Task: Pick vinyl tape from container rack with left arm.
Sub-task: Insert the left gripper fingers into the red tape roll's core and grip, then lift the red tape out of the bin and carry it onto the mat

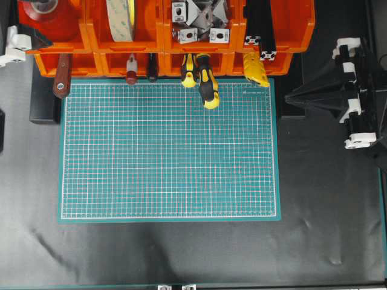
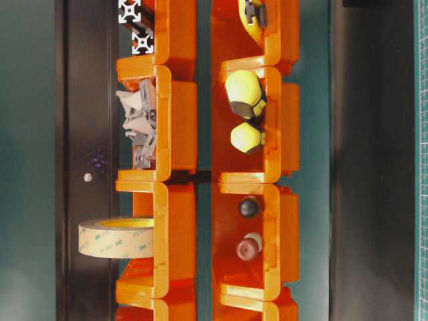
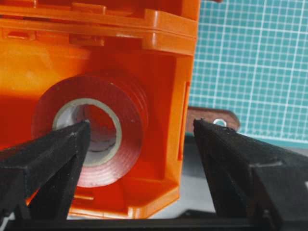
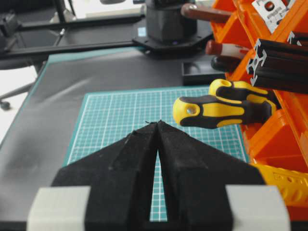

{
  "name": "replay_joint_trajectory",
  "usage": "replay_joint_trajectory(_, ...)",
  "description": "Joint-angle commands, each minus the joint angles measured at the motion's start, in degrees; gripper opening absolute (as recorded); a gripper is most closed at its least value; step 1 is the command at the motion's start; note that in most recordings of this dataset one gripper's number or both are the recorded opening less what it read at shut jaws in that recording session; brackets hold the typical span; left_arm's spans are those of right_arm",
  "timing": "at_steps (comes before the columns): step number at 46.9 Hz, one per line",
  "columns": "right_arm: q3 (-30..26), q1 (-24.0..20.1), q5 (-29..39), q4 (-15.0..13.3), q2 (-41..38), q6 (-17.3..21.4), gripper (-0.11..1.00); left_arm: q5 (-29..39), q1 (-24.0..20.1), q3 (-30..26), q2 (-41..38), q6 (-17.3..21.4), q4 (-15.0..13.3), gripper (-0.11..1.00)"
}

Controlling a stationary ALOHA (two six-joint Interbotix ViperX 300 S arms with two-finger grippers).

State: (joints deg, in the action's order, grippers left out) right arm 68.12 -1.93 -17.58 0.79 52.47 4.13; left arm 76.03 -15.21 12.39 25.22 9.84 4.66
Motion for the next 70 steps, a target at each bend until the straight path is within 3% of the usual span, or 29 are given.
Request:
replay_joint_trajectory(1,-1.7,-0.1,-0.1,0.2,-0.4,0.1,0.0,-1.1,-0.4,-0.4,0.4,-0.1,0.2,0.81)
replay_joint_trajectory(20,-1.8,-0.2,2.6,0.2,0.3,0.1,0.0,-1.7,-0.4,1.4,0.4,0.8,0.2,0.6)
replay_joint_trajectory(33,-1.8,-0.3,2.7,0.2,0.3,0.1,0.0,-1.8,-0.7,-0.4,0.5,2.9,0.2,0.22)
replay_joint_trajectory(41,-1.8,-0.3,2.7,0.2,0.3,0.1,0.0,-1.8,-0.8,-3.1,0.3,7.6,0.2,0.21)
replay_joint_trajectory(49,-1.8,-0.2,2.7,0.2,0.4,0.2,0.0,-1.3,-0.3,-8.7,-0.6,7.8,0.1,0.21)
replay_joint_trajectory(58,-1.8,-0.3,2.7,0.2,0.4,1.6,0.0,0.3,7.7,-14.3,-0.6,2.4,0.0,0.21)
replay_joint_trajectory(64,-1.8,-0.2,2.7,0.2,0.3,1.8,0.0,-1.6,15.5,-14.1,0.4,-4.0,0.0,0.21)
replay_joint_trajectory(70,-1.8,-0.2,2.7,0.2,0.4,1.8,0.0,-8.7,24.5,-11.6,0.3,-8.4,0.0,0.21)
